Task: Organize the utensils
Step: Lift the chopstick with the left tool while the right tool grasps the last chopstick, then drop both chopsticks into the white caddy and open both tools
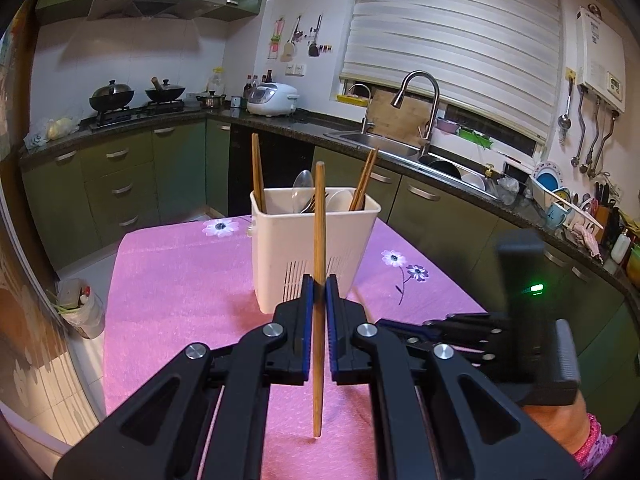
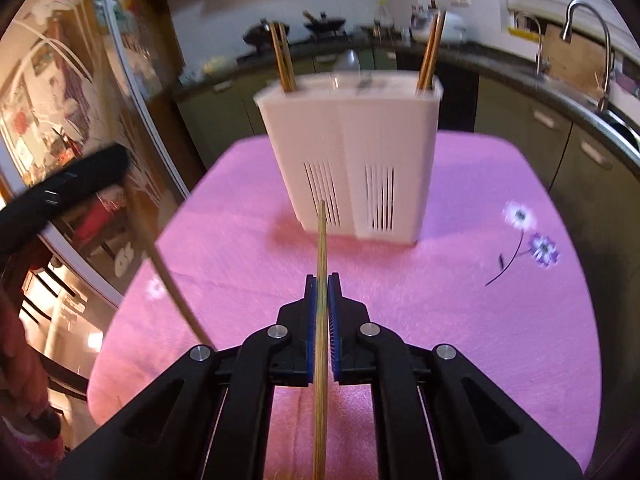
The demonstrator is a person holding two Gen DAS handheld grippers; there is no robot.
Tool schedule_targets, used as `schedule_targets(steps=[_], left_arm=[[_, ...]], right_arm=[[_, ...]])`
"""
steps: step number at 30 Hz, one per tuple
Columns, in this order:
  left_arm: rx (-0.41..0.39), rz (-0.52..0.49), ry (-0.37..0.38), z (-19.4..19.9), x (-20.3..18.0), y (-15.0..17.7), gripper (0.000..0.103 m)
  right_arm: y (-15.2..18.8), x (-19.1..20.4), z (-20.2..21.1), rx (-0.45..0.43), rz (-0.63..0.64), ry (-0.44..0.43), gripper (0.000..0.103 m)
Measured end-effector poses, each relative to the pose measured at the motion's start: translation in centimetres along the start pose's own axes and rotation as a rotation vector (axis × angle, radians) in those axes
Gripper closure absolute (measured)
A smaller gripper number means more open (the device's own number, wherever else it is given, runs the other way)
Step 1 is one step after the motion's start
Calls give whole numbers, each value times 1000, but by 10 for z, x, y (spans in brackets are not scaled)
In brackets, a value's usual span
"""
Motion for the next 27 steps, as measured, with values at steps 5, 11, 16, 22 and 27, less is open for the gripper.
schedule_targets(steps=[5,11,16,22,27], left_arm=[[-18,-5,7,10,-3,-11,97],[-44,-19,16,22,-11,-36,97],[-105,-45,2,32,-16,-71,97],[-222,-64,-14,40,-21,-140,97],[-288,-71,-41,30,-22,-186,97]], right_arm=[[-12,-7,46,-84,3,-31,97],[-45,-9,110,-220,11,-53,97],[-73,-13,159,-336,18,-45,97],[-90,-24,197,-404,16,-24,97],[-90,-37,212,-416,5,-12,97]])
Point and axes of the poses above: each gripper's, at about its wrist camera, not at the fingertips, and z roughly against the way its jaws point, x to its left, y to its underside, the point moved 7 cm from there along -z, roughly the way its jaws point
